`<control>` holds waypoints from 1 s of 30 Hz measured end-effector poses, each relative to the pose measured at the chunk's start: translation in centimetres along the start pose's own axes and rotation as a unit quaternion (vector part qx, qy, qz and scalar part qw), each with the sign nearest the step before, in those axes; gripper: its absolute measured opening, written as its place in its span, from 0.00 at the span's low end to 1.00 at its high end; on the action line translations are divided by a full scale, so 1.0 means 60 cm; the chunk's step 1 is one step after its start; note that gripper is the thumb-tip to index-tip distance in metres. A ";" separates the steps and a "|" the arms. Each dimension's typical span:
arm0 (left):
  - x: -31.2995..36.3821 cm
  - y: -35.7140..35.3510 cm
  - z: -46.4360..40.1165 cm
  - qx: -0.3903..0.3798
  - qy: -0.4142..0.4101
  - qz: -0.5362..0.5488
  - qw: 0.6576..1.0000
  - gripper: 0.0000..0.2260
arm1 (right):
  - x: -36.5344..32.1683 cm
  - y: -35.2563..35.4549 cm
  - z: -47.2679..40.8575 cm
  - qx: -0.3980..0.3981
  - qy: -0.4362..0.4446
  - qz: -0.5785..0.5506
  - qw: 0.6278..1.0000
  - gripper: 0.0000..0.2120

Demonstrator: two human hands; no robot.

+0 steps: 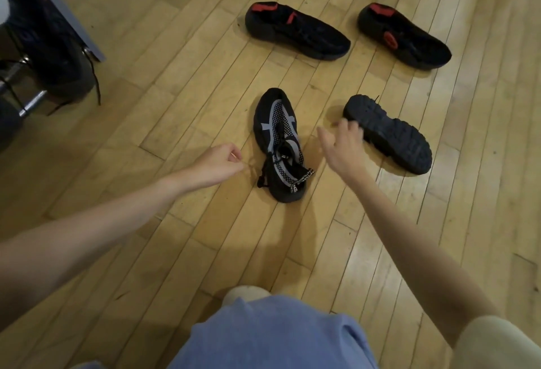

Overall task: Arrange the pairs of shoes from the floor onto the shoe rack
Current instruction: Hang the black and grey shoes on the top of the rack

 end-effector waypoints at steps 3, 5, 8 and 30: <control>0.020 -0.042 -0.002 -0.036 0.012 0.021 0.999 0.28 | 0.035 0.034 -0.067 0.028 -0.006 0.089 0.996 0.37; 0.029 -0.067 -0.004 -0.043 0.024 0.029 0.998 0.33 | 0.055 0.034 -0.100 -0.029 -0.023 0.114 0.993 0.45; 0.035 -0.092 -0.010 -0.039 0.038 0.046 0.997 0.40 | 0.061 0.026 -0.125 -0.086 -0.020 0.141 0.986 0.48; 0.011 -0.061 0.009 0.015 0.171 0.317 0.933 0.21 | -0.087 0.126 0.065 0.255 0.133 -0.205 0.936 0.38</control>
Point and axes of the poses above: each hand's wrist, its own z-axis away from the middle knuckle, its own y-axis out of the back of the hand, x = y × z, the point moved 7 cm from there along -z, towards the middle knuckle, and after that the axes turned 5 degrees about -y, right-handed, at the moved point
